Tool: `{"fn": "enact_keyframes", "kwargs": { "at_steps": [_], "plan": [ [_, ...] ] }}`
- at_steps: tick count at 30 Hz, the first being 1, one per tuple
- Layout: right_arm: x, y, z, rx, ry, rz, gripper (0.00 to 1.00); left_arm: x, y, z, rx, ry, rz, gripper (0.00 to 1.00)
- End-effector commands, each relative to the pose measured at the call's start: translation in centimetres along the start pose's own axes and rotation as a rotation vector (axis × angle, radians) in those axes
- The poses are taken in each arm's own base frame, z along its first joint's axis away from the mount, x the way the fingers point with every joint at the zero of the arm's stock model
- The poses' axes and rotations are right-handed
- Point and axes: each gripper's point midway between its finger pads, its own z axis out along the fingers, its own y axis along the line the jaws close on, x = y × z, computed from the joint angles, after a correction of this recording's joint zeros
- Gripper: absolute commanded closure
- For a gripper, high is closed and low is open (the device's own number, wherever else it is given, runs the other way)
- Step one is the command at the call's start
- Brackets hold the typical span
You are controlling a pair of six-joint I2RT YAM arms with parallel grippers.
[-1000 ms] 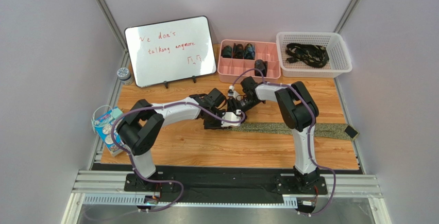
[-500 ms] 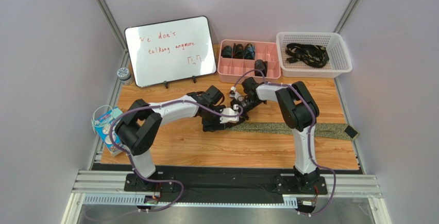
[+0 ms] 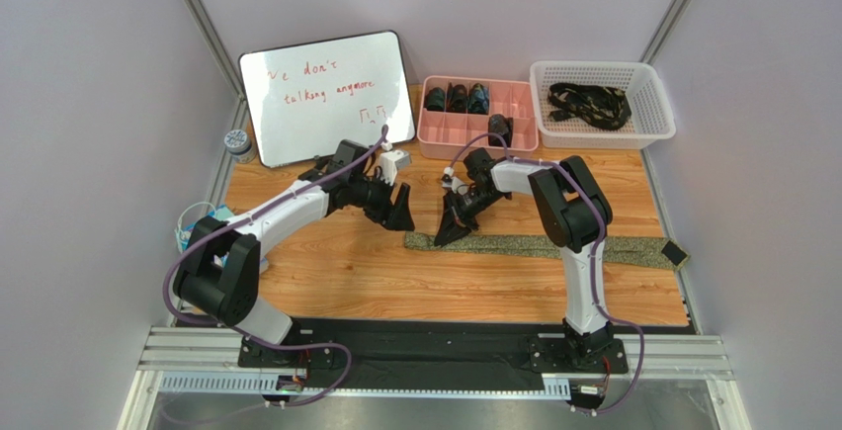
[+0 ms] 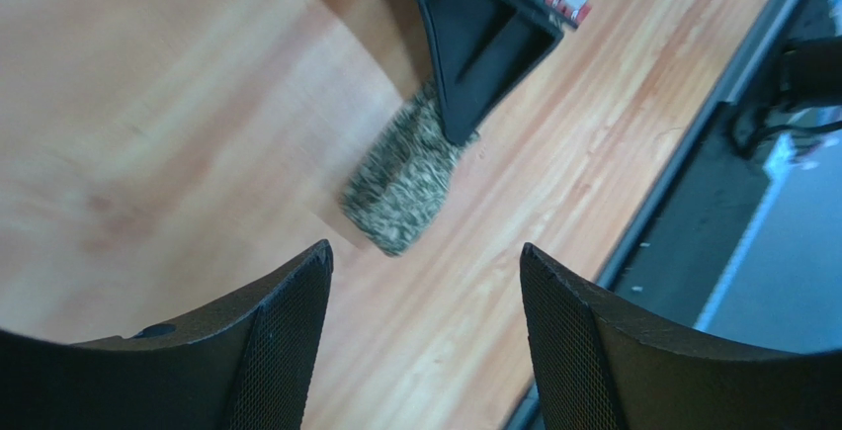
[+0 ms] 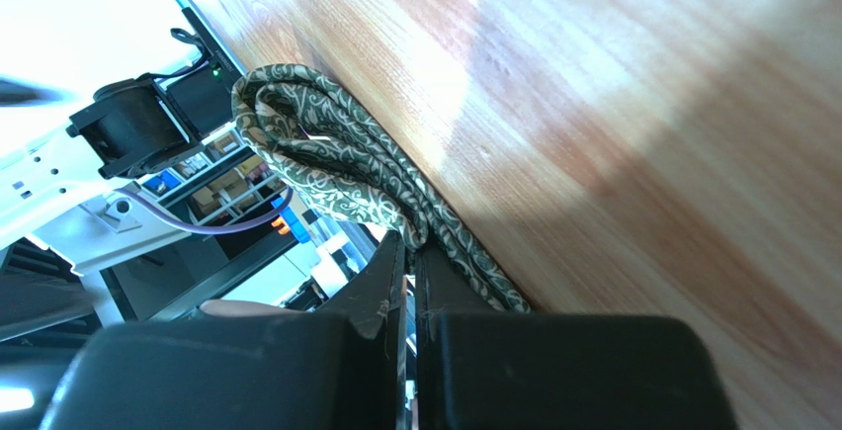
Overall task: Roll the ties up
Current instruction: Roll the tie at the center of the board.
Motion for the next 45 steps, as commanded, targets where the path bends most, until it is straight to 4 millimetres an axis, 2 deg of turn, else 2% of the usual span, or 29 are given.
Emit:
{"fn": "enact_keyframes", "kwargs": {
  "at_steps": [1,6,15,20,23,27,30,33,40,45],
  "plan": [
    [-1.0,-1.1,-0.3,0.079,-0.039,-0.005,1.00,1.0,-0.8,1.7,0.035,-0.018,-0.365,0.26],
    [-1.0,-1.4,-0.1,0.091,-0.037,0.002,1.00,2.3,1.0,3.1,-0.019,-0.008,-0.449,0.33],
    [-1.3,-1.7,-0.1,0.101,-0.040,0.004,1.00,2.9,1.9,4.7,-0.022,0.015,-0.510,0.48],
    [-1.3,-1.8,0.0,0.105,-0.038,0.007,1.00,3.3,2.1,4.8,-0.031,0.029,-0.521,0.52],
    [-1.3,-1.9,0.0,0.108,-0.039,0.010,1.00,2.6,1.7,4.4,-0.022,0.009,-0.517,0.63],
    [-1.4,-1.9,0.0,0.110,-0.043,0.012,1.00,0.9,0.5,3.8,0.032,-0.047,-0.501,0.85],
    [-1.4,-2.0,0.1,0.113,-0.040,0.016,1.00,0.3,-0.4,3.8,0.058,-0.048,-0.490,0.97],
    [-1.4,-2.0,0.1,0.111,-0.039,0.019,1.00,0.1,-1.5,4.1,0.092,-0.049,-0.481,1.00],
    [-1.4,-1.8,0.2,0.111,-0.039,0.016,1.00,-0.9,-3.3,5.6,0.159,-0.053,-0.477,1.00],
    [-1.4,-1.7,0.2,0.108,-0.038,0.014,1.00,-1.1,-3.0,7.8,0.140,-0.042,-0.497,1.00]
  ]
}}
